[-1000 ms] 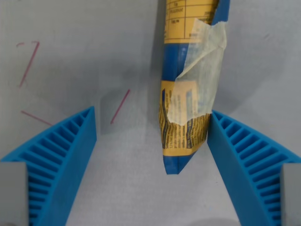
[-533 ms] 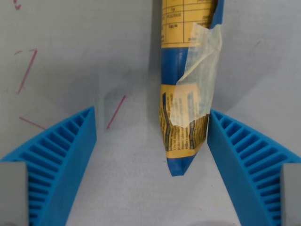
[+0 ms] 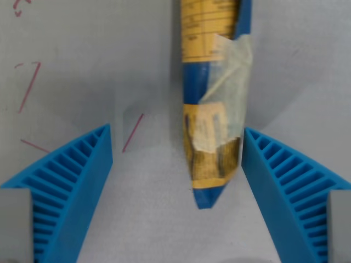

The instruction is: Move above the blue bag

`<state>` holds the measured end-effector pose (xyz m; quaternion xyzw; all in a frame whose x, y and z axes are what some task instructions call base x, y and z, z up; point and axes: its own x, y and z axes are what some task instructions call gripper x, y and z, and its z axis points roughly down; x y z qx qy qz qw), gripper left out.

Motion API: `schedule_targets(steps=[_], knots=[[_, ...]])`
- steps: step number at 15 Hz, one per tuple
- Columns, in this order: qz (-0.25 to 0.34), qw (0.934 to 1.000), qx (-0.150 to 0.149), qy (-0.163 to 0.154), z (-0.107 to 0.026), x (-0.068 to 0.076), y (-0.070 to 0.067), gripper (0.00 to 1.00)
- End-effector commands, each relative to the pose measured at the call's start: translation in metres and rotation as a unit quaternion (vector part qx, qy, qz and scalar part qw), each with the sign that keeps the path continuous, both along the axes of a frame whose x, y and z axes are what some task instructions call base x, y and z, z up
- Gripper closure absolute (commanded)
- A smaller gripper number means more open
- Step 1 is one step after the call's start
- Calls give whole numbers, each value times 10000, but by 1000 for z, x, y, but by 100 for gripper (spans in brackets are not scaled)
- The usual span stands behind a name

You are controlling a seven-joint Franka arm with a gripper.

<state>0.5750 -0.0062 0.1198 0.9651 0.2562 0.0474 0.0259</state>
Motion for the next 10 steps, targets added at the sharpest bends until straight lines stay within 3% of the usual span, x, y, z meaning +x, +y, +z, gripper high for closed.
schedule_targets(steps=[1, 10], knots=[[-162, 9998, -98, 46, -1, 9, -1, 0], [-151, 9998, -122, -25, 1, 13, -3, 0]])
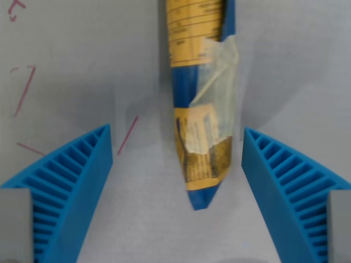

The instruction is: Move above the blue bag

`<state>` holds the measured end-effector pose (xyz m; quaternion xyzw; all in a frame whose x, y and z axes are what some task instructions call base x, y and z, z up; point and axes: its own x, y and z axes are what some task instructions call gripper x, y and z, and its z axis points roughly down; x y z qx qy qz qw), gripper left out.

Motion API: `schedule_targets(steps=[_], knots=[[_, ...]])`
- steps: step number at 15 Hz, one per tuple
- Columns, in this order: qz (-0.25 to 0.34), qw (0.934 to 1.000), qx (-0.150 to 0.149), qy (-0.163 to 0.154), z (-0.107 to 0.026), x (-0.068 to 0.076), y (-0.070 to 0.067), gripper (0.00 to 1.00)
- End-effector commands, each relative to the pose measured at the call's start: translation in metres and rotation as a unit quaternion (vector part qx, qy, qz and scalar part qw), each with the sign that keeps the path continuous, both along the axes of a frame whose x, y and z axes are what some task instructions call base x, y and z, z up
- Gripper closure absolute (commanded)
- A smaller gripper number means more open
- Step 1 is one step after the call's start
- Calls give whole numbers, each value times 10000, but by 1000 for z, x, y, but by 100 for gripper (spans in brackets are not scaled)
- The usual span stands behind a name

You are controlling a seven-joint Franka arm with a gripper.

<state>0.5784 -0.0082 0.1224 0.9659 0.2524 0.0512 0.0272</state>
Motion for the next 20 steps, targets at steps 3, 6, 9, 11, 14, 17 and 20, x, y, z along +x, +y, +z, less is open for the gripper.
schedule_targets(steps=[3, 6, 9, 11, 14, 17, 20], knots=[[-110, 9998, -135, -9, 0, 11, -2, 0], [-118, 9998, -148, -6, 1, 13, -3, 0], [-128, 9998, -159, -18, 2, 14, -5, 0], [-138, 9998, -162, -19, 3, 15, -5, 0], [-151, 9997, -166, -8, 4, 17, -7, 0], [-160, 9997, -173, -14, 5, 19, -8, 0], [-161, 9997, -179, -25, 6, 19, -10, 0]])
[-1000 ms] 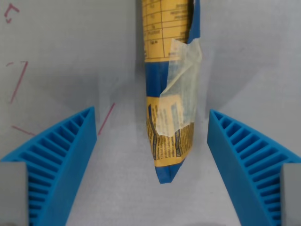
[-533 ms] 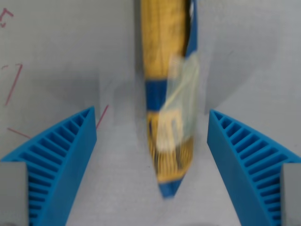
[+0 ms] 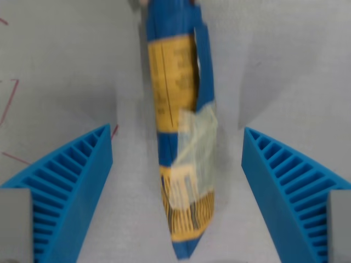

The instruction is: Move above the blue bag

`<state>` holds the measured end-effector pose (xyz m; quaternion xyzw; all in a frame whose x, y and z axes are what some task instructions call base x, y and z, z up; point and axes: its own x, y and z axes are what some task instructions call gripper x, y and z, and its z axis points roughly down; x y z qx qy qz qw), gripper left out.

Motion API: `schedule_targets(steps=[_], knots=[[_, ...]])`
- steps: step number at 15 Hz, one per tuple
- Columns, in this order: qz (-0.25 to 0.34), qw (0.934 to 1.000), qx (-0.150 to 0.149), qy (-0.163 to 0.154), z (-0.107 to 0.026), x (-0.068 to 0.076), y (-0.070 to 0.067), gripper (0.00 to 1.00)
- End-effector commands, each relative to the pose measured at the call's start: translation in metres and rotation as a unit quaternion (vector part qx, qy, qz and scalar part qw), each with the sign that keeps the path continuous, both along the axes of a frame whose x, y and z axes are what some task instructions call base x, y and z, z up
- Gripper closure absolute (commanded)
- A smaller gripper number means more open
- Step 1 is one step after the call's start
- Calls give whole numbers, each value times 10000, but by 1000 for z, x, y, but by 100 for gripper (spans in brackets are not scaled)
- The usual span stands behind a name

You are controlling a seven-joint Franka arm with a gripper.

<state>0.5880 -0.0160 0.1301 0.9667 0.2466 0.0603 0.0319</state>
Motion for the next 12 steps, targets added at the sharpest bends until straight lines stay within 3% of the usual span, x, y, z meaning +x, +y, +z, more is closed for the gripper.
schedule_targets(steps=[1, 12], knots=[[-104, 9998, -160, 72, -1, 10, -2, 0], [-120, 9998, -166, 43, 1, 10, -4, 0]])
